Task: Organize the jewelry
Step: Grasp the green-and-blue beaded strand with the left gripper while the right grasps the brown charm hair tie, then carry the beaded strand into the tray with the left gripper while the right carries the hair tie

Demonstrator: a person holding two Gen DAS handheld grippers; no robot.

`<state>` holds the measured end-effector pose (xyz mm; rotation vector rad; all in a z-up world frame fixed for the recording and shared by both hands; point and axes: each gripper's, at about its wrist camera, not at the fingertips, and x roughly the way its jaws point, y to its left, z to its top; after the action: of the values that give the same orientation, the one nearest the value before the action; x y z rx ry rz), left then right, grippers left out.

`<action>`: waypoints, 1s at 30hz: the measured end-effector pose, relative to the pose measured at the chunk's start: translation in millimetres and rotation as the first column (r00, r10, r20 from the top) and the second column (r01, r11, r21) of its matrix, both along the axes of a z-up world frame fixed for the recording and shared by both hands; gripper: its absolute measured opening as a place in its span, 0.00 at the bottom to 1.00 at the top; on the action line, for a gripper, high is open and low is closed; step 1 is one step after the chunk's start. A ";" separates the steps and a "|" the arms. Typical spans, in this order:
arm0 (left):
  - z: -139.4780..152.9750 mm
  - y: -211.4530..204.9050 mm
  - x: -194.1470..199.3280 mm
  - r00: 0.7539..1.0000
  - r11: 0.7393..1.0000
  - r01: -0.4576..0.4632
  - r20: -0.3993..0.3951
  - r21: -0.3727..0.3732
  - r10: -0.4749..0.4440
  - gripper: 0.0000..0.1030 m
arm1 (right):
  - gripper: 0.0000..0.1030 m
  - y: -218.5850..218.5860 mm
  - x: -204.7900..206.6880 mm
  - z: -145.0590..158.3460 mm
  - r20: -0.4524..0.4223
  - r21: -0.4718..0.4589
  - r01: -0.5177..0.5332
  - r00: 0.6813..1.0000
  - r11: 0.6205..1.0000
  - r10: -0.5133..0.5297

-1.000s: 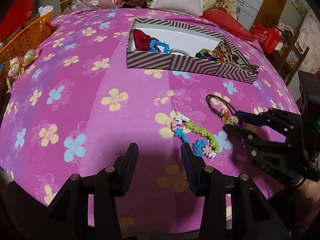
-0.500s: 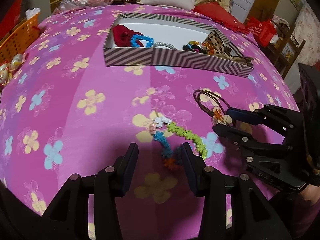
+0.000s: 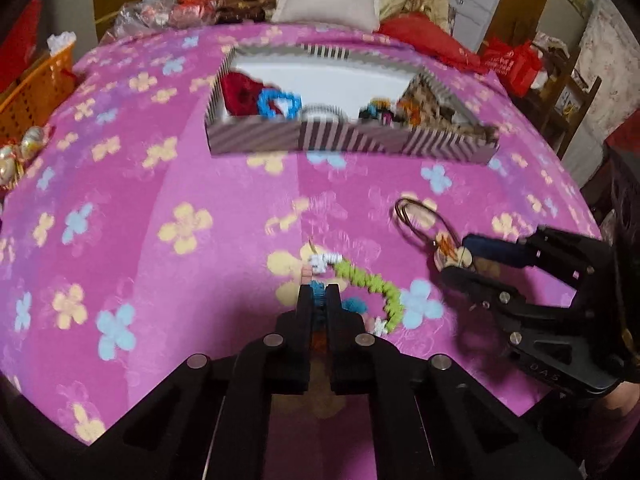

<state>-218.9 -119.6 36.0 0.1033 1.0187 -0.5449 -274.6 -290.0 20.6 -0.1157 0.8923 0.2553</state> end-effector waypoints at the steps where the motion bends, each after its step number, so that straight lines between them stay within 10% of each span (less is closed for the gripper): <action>1: 5.1 1.1 0.3 1.000 1.000 -0.001 0.013 -0.007 0.001 0.00 | 0.32 0.1 -0.4 2.6 0.005 0.003 0.002 1.000 1.000 -0.002; 30: 99.6 9.1 21.9 0.981 0.994 -0.015 0.189 -0.109 0.036 0.00 | 0.32 -7.6 1.1 66.7 0.143 -0.004 0.052 0.988 0.999 -0.051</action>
<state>-197.0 -110.5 135.6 0.0460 0.8019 -0.5541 -273.5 -297.6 87.3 -0.1164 0.7526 0.1925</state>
